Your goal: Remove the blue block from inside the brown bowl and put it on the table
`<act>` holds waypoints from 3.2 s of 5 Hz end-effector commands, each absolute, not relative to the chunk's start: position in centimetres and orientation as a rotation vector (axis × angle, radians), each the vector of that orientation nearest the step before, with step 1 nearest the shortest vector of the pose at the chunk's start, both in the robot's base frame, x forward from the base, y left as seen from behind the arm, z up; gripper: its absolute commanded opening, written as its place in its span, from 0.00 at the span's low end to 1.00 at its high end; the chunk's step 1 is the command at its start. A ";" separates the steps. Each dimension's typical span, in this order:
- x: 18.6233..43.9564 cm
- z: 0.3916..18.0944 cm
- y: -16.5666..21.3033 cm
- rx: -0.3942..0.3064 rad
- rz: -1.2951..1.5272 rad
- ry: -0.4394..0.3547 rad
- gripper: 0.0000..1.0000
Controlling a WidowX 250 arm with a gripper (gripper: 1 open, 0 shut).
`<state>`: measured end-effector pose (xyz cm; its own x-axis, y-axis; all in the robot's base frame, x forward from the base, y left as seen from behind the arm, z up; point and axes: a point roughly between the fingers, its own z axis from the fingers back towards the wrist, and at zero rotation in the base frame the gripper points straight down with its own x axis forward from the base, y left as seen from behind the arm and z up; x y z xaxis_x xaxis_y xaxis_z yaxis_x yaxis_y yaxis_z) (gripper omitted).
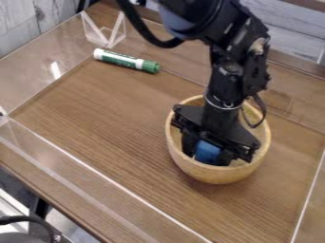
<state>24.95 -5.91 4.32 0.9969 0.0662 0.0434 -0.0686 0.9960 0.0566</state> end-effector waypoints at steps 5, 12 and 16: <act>26.1 14.1 -4.1 0.032 0.133 -0.144 0.00; 21.6 13.9 4.9 0.045 0.153 -0.189 0.00; 20.7 11.6 5.1 0.063 0.122 -0.162 0.00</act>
<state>20.34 4.95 10.92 0.9832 0.1233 0.1346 -0.1302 0.9905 0.0436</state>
